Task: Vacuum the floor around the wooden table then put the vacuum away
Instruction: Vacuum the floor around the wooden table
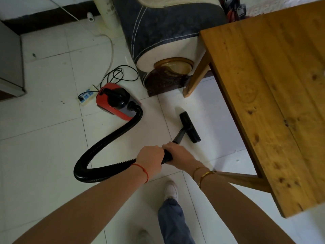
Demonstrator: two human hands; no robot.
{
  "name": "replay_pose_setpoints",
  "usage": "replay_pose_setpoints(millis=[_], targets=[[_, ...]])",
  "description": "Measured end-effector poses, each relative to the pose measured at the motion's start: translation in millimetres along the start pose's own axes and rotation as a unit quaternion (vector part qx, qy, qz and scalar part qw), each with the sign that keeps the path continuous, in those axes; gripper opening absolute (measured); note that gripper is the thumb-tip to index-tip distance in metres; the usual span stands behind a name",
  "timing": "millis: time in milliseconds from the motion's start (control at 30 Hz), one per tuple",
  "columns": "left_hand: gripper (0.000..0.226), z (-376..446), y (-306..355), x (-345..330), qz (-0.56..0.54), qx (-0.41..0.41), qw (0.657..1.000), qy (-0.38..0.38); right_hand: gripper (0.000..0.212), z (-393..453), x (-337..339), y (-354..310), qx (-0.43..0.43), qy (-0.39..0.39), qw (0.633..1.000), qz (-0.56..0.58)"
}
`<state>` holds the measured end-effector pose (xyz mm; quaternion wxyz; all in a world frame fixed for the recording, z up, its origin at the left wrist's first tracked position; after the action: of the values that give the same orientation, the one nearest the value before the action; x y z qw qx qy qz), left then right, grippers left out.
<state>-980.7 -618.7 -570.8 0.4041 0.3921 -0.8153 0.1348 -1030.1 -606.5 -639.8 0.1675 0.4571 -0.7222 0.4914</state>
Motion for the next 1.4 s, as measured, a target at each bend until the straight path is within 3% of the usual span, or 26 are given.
replay_pose_setpoints(millis=[467, 767, 1033, 1400], targets=[[0.021, -145, -11, -107, 0.066, -0.004, 0.997, -0.029, 0.022, -91, -130, -98, -0.02, 0.028, 0.997, 0.062], [0.023, -200, 1, -140, 0.084, -0.018, 0.995, -0.045, 0.021, -141, -166, -132, -0.01, 0.051, 0.996, 0.077], [0.021, -199, 47, -146, 0.06, -0.016, 0.997, -0.042, 0.022, -174, -166, -96, -0.028, 0.033, 0.997, 0.064], [0.024, -131, 136, -134, 0.009, 0.009, 1.0, -0.026, 0.021, -197, -121, 9, -0.008, 0.015, 1.0, 0.024]])
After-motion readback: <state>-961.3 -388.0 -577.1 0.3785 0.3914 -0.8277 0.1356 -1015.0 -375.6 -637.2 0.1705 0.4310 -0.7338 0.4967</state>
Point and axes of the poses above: each hand's wrist, its own z-axis towards the middle knuckle, its own x-axis out of the back of the hand, y = z × x, the point moved 10 cm from there along z, towards the middle knuckle, and after that the axes turned 3 degrees about -z, right-handed, at the moved point
